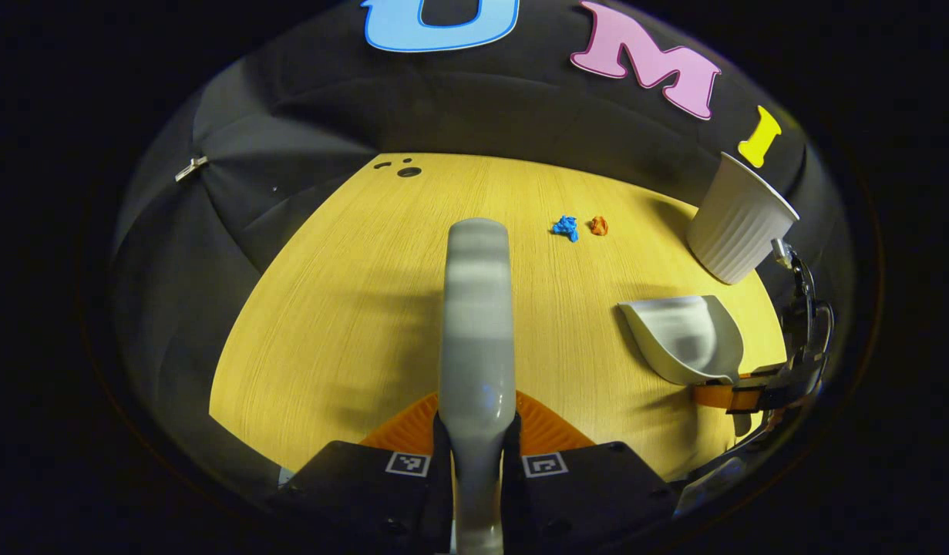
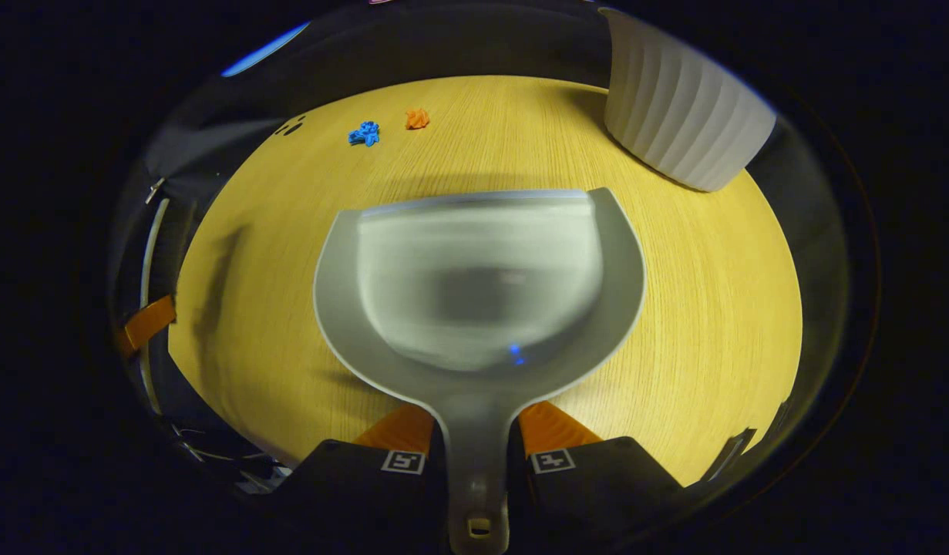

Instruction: Pick up the small broom and dustpan from the desktop, sweep the trash into the dustpan with the broom, and then empty the trash into the garbage bin.

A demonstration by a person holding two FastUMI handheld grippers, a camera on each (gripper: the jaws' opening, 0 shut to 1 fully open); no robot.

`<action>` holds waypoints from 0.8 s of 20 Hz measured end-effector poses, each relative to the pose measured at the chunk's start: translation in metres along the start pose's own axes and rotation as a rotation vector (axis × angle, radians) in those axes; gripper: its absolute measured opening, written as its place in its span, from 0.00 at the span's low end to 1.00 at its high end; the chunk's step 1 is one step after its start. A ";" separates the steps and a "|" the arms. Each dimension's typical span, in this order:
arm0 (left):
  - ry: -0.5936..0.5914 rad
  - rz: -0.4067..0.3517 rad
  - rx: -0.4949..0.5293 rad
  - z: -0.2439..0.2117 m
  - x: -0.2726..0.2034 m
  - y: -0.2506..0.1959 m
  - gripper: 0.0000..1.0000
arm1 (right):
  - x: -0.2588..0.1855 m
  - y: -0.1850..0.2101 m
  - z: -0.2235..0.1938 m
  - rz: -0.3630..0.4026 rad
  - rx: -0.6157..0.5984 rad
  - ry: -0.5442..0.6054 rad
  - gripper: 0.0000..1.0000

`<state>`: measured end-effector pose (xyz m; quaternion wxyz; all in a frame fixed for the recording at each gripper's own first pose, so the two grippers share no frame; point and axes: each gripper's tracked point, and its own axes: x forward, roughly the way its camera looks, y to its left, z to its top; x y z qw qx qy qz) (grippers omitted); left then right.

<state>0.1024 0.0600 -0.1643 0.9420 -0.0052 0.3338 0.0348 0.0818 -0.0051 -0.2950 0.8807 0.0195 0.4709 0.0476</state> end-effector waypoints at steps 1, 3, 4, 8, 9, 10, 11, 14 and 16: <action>0.006 0.000 0.009 0.006 0.007 0.001 0.29 | 0.000 -0.001 0.001 0.001 -0.009 0.001 0.35; 0.022 -0.009 0.031 0.020 0.022 0.000 0.29 | 0.000 -0.005 0.001 -0.011 -0.057 -0.001 0.34; 0.029 -0.015 0.048 0.029 0.031 0.000 0.29 | -0.001 -0.007 0.003 -0.009 -0.072 -0.004 0.34; 0.058 -0.012 0.123 0.068 0.077 0.002 0.29 | -0.008 -0.017 0.011 0.004 -0.100 -0.010 0.34; 0.063 -0.022 0.112 0.078 0.089 -0.001 0.29 | -0.010 -0.021 0.013 0.005 -0.107 -0.011 0.34; 0.062 -0.032 0.098 0.090 0.100 -0.006 0.27 | -0.011 -0.025 0.015 0.008 -0.115 -0.010 0.34; 0.063 -0.041 0.091 0.101 0.111 -0.011 0.29 | -0.011 -0.026 0.016 0.011 -0.122 -0.008 0.34; 0.079 -0.048 0.150 0.128 0.146 -0.020 0.30 | -0.015 -0.035 0.024 0.026 -0.142 -0.005 0.34; 0.100 -0.046 0.236 0.143 0.169 -0.025 0.29 | -0.018 -0.039 0.031 0.032 -0.162 -0.007 0.34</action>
